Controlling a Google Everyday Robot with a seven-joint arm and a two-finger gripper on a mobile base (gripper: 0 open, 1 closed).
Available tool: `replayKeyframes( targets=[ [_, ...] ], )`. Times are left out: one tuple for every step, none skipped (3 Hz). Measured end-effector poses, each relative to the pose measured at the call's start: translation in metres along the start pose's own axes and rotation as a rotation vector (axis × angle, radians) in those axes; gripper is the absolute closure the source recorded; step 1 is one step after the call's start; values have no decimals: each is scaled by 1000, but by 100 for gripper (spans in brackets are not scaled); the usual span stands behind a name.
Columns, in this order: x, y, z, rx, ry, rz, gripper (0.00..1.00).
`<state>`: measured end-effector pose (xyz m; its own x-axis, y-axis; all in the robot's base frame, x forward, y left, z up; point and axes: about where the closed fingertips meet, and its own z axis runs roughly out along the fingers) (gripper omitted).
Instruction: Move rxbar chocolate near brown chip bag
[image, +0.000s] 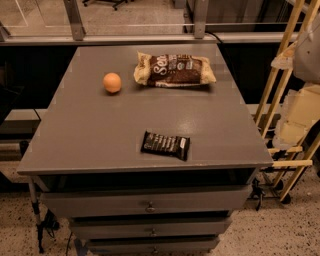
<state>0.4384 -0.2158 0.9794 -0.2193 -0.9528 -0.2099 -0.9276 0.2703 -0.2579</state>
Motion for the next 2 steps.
replayKeyframes(
  targets=[
    [0,0,0,0,0,0,0],
    [-16,-6,14,-23,-14,-52,0]
  ],
)
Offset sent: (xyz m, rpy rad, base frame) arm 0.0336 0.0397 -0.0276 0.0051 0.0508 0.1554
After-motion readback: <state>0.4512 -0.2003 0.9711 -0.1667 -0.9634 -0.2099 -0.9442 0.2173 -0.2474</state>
